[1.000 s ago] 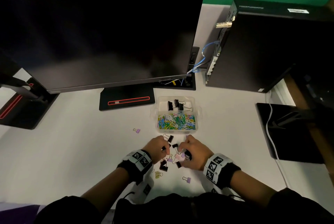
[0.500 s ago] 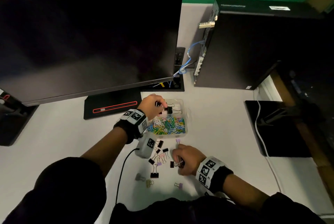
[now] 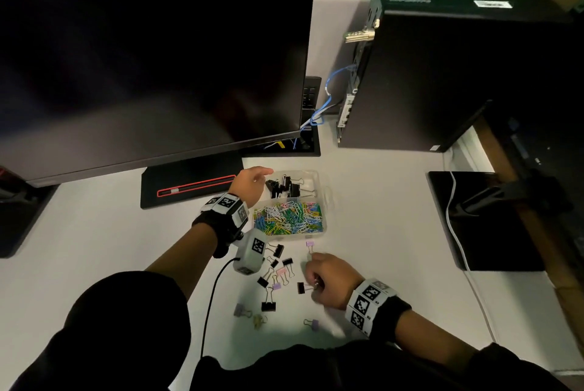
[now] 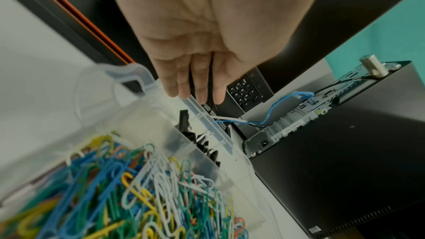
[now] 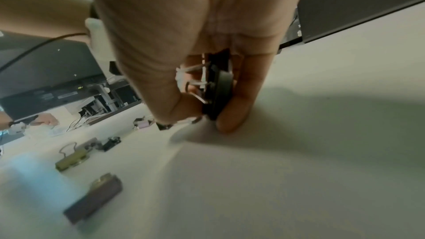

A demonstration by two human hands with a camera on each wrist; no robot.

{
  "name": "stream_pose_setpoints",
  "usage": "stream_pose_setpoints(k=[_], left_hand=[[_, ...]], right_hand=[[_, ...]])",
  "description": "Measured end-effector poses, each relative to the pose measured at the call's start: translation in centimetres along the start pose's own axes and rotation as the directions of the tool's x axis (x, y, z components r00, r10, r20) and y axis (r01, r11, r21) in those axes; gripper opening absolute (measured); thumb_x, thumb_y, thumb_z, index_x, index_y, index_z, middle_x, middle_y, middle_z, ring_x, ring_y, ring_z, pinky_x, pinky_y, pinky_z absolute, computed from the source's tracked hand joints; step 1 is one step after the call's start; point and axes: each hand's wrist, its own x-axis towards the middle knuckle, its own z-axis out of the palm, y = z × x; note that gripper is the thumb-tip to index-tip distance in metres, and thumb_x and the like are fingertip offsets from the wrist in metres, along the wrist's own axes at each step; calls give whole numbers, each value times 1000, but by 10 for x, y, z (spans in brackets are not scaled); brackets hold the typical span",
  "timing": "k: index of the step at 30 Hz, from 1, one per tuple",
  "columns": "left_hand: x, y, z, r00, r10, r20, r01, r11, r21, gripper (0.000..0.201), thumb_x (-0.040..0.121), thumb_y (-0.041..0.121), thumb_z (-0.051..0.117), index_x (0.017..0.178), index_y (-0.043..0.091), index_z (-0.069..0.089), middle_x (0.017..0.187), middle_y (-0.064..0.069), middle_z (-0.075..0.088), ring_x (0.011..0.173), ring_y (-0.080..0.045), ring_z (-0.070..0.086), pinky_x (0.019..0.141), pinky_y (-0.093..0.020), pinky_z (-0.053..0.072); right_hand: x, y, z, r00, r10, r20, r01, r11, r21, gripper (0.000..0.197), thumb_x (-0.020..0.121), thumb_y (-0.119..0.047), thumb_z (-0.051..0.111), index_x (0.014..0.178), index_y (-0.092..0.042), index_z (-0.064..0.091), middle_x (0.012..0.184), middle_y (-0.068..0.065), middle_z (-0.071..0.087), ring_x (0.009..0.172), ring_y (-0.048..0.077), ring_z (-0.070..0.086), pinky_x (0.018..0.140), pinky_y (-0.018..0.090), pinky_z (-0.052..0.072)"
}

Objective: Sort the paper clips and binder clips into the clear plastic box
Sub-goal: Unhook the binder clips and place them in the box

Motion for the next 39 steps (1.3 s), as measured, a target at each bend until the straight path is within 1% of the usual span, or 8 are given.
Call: stream_pose_setpoints(k=[6, 12, 17, 24, 28, 31, 35, 39], left_hand=[[-37, -31, -11, 997, 65, -39, -62, 996, 57, 26, 94, 5, 44, 113, 10, 62, 120, -10, 61, 109, -20, 56, 89, -25, 41], [-68, -69, 0, 992, -87, -96, 101, 984, 148, 39, 88, 15, 58, 124, 6, 44, 128, -15, 46, 113, -27, 51, 97, -34, 44], [-84, -88, 17, 991, -110, -72, 126, 944, 306, 49, 90, 25, 54, 134, 9, 39, 143, -12, 38, 131, -29, 36, 111, -40, 32], [-111, -94, 28, 992, -125, 10, 100, 841, 531, 52, 92, 44, 43, 140, 28, 32, 155, 1, 15, 145, -25, 8, 118, -51, 5], [-112, -102, 17, 986, -163, -21, 149, 836, 529, 61, 89, 48, 47, 143, 26, 28, 156, -2, 15, 144, -28, 11, 117, -49, 16], [-116, -102, 16, 990, -140, -13, 129, 865, 484, 64, 86, 46, 53, 142, 24, 31, 154, -3, 18, 141, -28, 17, 114, -45, 25], [-124, -103, 24, 994, -93, 49, 66, 915, 397, 68, 79, 51, 58, 139, 26, 37, 151, -3, 25, 137, -26, 24, 114, -44, 26], [-139, -97, 33, 988, -80, 130, 42, 962, 271, 77, 70, 51, 65, 138, 26, 38, 148, -3, 26, 132, -27, 26, 114, -39, 23]], right_hand=[[-7, -2, -22, 999, 40, -15, -38, 992, 118, 6, 66, -6, 61, 72, -9, 63, 74, -4, 56, 72, 15, 54, 66, 23, 46], [19, -15, -85, 993, 43, -113, -21, 983, 183, 28, 70, -3, 68, 62, -25, 52, 79, -3, 61, 77, 13, 60, 74, 25, 51], [73, -19, -125, 944, 122, -308, -76, 985, 157, 10, 74, -4, 66, 75, -14, 63, 81, 4, 65, 74, 19, 59, 69, 26, 47], [103, -12, -125, 931, 161, -328, -142, 986, 82, 28, 81, -7, 62, 107, -15, 64, 111, 10, 66, 102, 26, 59, 84, 26, 43], [90, -7, -125, 924, 180, -339, -148, 982, 116, 38, 83, -1, 56, 117, -19, 58, 120, 8, 58, 101, 23, 55, 92, 30, 43], [65, -4, -118, 913, 149, -380, -98, 984, 150, 30, 84, 2, 52, 102, -18, 63, 108, 4, 61, 92, 18, 55, 87, 29, 46], [23, 6, -92, 966, 149, -213, -133, 987, 88, 21, 84, -4, 53, 81, -23, 61, 88, -6, 62, 78, 8, 58, 83, 28, 52], [-11, 12, -54, 969, 245, 35, -241, 966, -89, 31, 76, -21, 65, 107, -21, 58, 100, -2, 56, 92, 16, 55, 80, 24, 44]])
